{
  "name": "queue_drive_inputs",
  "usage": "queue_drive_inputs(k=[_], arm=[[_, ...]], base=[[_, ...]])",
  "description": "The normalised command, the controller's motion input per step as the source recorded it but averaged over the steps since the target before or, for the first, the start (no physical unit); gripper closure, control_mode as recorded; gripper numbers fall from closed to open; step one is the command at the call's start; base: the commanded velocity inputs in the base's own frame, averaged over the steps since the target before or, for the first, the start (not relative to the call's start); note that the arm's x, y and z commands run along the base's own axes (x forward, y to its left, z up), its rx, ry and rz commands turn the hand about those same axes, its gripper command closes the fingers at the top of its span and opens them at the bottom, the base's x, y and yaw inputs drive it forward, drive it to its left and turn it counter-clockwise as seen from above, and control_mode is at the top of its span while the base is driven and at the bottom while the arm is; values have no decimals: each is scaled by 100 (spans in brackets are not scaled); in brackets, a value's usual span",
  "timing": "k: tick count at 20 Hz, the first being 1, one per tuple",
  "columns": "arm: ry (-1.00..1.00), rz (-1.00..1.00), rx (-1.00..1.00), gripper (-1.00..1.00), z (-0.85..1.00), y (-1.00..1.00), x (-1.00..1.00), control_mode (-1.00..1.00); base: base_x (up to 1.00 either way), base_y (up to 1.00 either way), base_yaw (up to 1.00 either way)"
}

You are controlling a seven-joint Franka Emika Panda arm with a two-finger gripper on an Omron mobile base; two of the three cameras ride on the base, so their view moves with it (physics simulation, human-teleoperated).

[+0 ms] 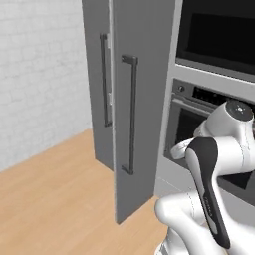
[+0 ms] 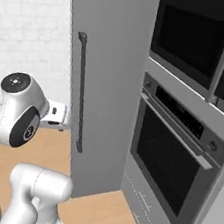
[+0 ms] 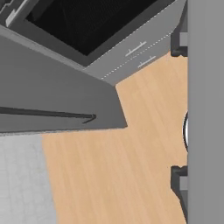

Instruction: Place one potato and one chicken drumstick in each tupperware on the nearby counter, to pack two identical lunches.

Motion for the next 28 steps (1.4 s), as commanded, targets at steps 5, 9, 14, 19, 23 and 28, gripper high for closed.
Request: queue_drive_inputs(k=[5,9,14,19,23,28], arm=[[0,0,0,-100,0,0,0,100],[0,0,0,-100,0,0,0,100],[0,0,0,-100,0,0,0,100],[0,0,0,-100,0,0,0,100],[0,0,0,-100,0,0,0,100],[0,0,0,-100,0,0,0,100]], base=[[26,100,-29],[18,100,-44],[0,99,-55],[0,100,-52],[7,100,-50],[3,100,-46]])
